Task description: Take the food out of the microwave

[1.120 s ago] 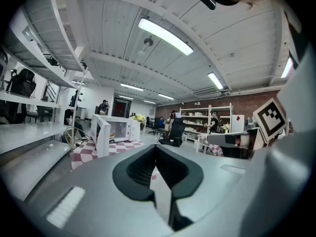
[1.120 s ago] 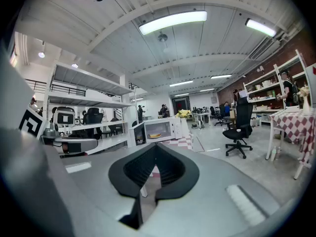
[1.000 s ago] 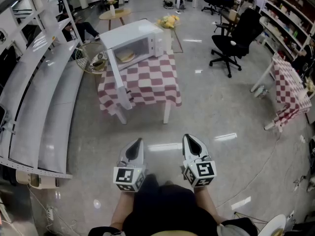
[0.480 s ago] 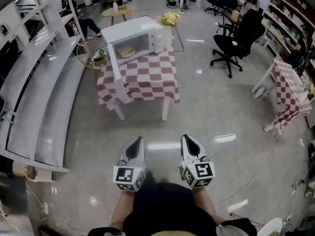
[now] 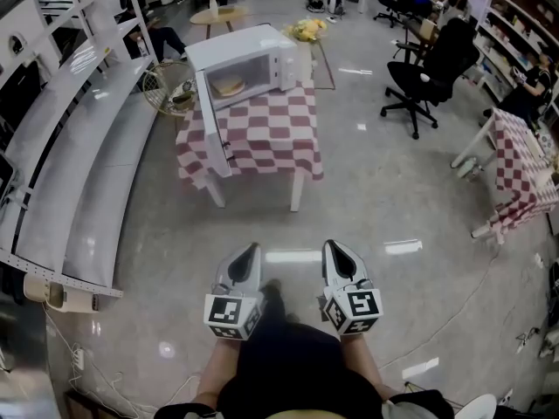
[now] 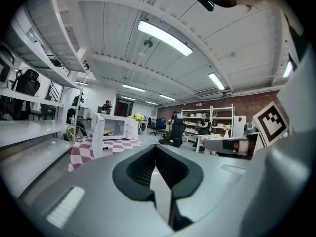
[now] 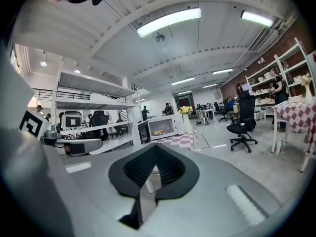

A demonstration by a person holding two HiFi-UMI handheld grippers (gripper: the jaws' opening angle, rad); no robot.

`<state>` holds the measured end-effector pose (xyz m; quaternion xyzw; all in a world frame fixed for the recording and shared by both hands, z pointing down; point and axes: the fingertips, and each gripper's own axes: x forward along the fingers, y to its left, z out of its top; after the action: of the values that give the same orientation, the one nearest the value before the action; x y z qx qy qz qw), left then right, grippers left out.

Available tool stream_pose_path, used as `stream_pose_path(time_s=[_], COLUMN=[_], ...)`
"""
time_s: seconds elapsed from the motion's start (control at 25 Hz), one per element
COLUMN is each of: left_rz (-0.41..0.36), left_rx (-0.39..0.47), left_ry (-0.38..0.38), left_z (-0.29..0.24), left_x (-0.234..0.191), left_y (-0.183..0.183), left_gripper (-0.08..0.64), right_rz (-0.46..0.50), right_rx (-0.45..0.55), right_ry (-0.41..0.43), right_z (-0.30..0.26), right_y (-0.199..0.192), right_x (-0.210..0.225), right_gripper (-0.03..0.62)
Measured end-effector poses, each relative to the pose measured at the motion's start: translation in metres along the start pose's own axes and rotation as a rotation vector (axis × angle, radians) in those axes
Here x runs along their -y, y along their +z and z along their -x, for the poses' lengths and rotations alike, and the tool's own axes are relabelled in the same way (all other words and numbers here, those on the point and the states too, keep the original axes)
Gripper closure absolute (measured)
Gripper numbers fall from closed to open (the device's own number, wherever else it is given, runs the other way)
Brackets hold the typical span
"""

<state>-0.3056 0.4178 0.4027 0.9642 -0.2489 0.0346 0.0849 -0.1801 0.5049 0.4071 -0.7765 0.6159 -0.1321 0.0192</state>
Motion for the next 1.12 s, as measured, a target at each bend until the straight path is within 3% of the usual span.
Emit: stream_pose_path(time_s=[0.6,1.12], left_rz=[0.008,0.005], left_rx=[-0.005,-0.011], left_ry=[0.015,-0.004], left_z=[-0.054,-0.125], left_x=[-0.035,-0.072], left_y=[0.013,0.028], left_gripper=[0.549,0.549], right_rz=[0.002,-0.003], right_rx=[-0.007,-0.014], right_ry=[0.029,-0.008], right_z=[-0.065,-0.133], right_y=[0.018,0.036], right_x=[0.011,0.041], right_gripper=[0.592,0.591])
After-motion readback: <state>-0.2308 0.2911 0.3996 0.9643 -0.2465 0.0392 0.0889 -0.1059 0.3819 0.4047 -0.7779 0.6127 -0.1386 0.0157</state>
